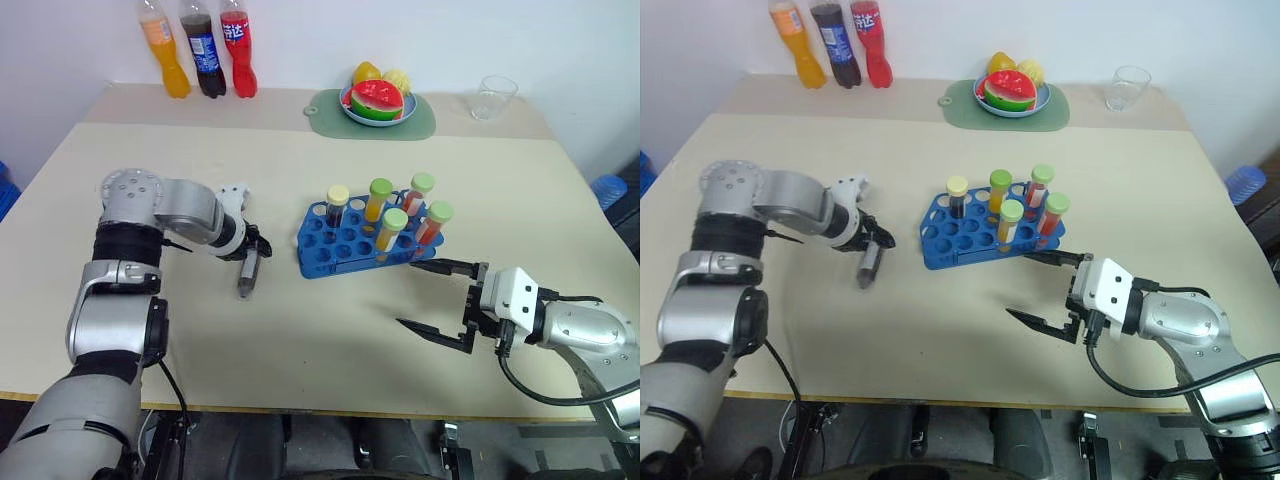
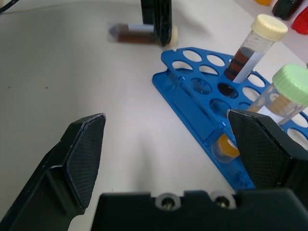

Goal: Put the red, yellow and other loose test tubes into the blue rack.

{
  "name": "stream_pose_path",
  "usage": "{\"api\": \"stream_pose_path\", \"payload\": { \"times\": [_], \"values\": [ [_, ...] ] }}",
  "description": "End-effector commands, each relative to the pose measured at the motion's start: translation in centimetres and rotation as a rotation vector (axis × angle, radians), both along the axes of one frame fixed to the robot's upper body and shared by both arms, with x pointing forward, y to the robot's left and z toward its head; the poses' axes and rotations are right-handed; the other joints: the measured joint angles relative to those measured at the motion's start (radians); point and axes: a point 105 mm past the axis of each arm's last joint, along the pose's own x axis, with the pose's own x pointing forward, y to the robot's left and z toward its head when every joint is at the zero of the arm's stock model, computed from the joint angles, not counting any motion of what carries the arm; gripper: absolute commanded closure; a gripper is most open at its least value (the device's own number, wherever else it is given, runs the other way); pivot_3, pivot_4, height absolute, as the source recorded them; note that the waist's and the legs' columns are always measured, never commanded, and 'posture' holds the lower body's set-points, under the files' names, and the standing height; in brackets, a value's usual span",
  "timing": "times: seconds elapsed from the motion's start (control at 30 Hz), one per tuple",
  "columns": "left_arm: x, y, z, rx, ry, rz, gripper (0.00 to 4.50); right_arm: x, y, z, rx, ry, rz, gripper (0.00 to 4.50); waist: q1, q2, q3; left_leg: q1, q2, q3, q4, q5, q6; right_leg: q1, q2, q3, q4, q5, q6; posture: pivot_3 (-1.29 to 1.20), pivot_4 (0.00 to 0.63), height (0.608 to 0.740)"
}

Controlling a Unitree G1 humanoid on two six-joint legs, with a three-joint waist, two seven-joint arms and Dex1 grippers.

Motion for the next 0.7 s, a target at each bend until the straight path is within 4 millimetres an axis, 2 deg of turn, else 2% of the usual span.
{"api": "stream_pose_path", "payload": {
  "times": [0.03, 0.17, 0.27, 0.43, 0.53, 0.6, 0.67, 0.7],
  "values": [
    [0.1, 0.2, 1.0, 0.011, -0.013, -0.007, 3.71, -0.4, 0.4, 0.9, 0.008, -0.04, 0.005, 0.0, -0.003, 0.0, 0.0, 0.0, 0.0, 0.0, 0.0, 0.0, 0.0, 0.0, 0.0, 0.0, 0.0, 0.0, 0.0, 0.0, 0.15, 0.74],
    [-0.3, 0.3, 1.1, -0.017, -0.014, -0.032, 3.77, -0.4, 0.4, 0.6, 0.013, -0.04, -0.01, 0.0, -0.002, 0.0, 0.0, 0.0, 0.0, 0.0, 0.0, 0.0, -0.001, 0.0, 0.0, 0.0, 0.0, 0.0, 0.0, 0.0, 0.15, 0.74],
    [-1.1, -0.3, 2.6, -0.141, -0.088, -0.111, 3.77, -0.1, 0.4, 0.6, 0.021, -0.047, -0.025, 0.0, -0.004, 0.0, 0.0, 0.0, 0.0, 0.0, 0.0, 0.001, -0.002, 0.0, 0.0, 0.0, 0.0, 0.0, 0.0, 0.0, 0.15, 0.74],
    [-4.2, -2.4, 6.2, -0.443, -0.309, -0.358, 3.77, 0.5, 0.4, 0.5, 0.039, -0.055, -0.052, 0.0, -0.002, 0.0, 0.0, 0.0, 0.0, 0.0, -0.001, 0.004, -0.007, -0.001, -0.001, 0.0, 0.0, -0.001, -0.001, 0.0, 0.15, 0.74],
    [-6.0, -2.5, 6.8, -0.473, -0.36, -0.488, 3.77, 0.7, 0.1, 0.2, 0.043, -0.061, -0.075, 0.0, -0.001, 0.0, 0.0, 0.0, 0.0, 0.0, -0.001, 0.005, -0.009, -0.001, 0.0, 0.0, 0.0, -0.002, -0.004, 0.0, 0.15, 0.74],
    [-6.3, -3.2, 7.7, -0.503, -0.463, -0.557, 3.77, 0.9, -0.1, 0.0, 0.048, -0.064, -0.094, 0.0, -0.001, 0.0, 0.0, 0.0, 0.0, 0.0, -0.001, 0.005, -0.009, -0.001, 0.0, 0.0, 0.0, -0.002, -0.004, 0.0, 0.15, 0.74],
    [-5.7, -3.9, 8.7, -0.529, -0.643, -0.621, 3.77, 1.0, -0.1, -0.1, 0.048, -0.069, -0.107, 0.0, 0.002, 0.001, 0.0, 0.0, 0.0, 0.001, -0.001, 0.004, -0.008, -0.001, 0.0, 0.0, -0.001, -0.002, -0.005, 0.0, 0.15, 0.74],
    [-5.1, -4.4, 10.3, -0.566, -0.88, -0.657, 3.77, 1.1, -0.2, -0.1, 0.055, -0.072, -0.119, 0.0, 0.002, 0.001, 0.0, 0.0, 0.0, 0.001, -0.001, 0.002, -0.005, 0.0, -0.001, 0.0, -0.001, -0.002, -0.005, 0.0, 0.15, 0.74]
  ]
}}
